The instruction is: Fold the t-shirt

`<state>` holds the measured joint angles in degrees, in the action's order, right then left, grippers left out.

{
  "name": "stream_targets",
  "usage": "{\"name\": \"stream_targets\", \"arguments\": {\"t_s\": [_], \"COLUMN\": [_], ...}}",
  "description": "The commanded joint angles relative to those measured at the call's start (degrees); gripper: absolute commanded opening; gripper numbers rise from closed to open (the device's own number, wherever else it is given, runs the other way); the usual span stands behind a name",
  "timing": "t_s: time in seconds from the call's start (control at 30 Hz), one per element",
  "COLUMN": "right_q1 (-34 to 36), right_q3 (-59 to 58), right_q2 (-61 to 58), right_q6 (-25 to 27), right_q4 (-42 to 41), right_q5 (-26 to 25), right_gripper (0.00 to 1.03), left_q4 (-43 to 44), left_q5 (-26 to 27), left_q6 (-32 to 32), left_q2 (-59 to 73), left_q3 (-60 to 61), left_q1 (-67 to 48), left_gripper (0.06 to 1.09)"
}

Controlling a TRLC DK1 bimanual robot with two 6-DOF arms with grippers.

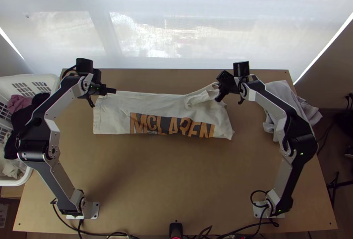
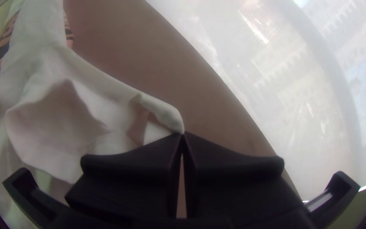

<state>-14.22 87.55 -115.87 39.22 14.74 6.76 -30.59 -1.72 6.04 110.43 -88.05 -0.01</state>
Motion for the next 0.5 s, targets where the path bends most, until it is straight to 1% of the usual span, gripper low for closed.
{"name": "stream_targets", "arguments": {"t_s": [0.0,0.2,0.23,0.3,0.33,0.37,0.4,0.43,0.47], "right_q1": [0.0,0.0,0.0,-0.1,-0.2,-0.4,-0.5,-0.7,-1.1], "right_q3": [-0.5,-1.7,-1.7,-1.7,-1.7,-1.7,-1.7,-1.7,-1.8], "right_q2": [-1.7,-1.8,-1.6,-0.9,-0.4,0.2,0.9,1.8,2.7], "right_q6": [-0.4,-0.6,-1.3,-2.2,-3.0,-3.6,-4.2,-4.6,-4.9], "right_q4": [0.1,0.2,0.3,0.3,0.3,0.5,0.6,0.8,1.0], "right_q5": [-0.6,-0.7,-0.7,-0.7,-0.7,-0.7,-0.7,-0.7,-0.6], "right_gripper": [0.03,0.03,0.1,0.28,0.42,0.54,0.6,0.71,0.87], "left_q4": [0.1,0.0,0.0,-0.3,-0.6,-1.1,-1.9,-3.0,-4.0], "left_q5": [0.0,0.0,0.0,0.1,0.2,0.6,1.2,1.9,2.0], "left_q6": [-0.1,0.0,0.0,-0.2,-0.5,-0.6,-0.8,-0.9,-1.2], "left_q2": [2.7,3.6,3.2,2.0,1.1,0.0,-1.2,-2.5,-4.0], "left_q3": [0.2,1.7,1.8,1.8,1.9,1.9,1.9,1.8,1.8], "left_q1": [-0.9,-1.5,-1.6,-1.6,-1.6,-1.6,-1.6,-1.6,-1.6], "left_gripper": [0.09,0.1,0.11,0.18,0.25,0.36,0.51,0.64,0.74]}}
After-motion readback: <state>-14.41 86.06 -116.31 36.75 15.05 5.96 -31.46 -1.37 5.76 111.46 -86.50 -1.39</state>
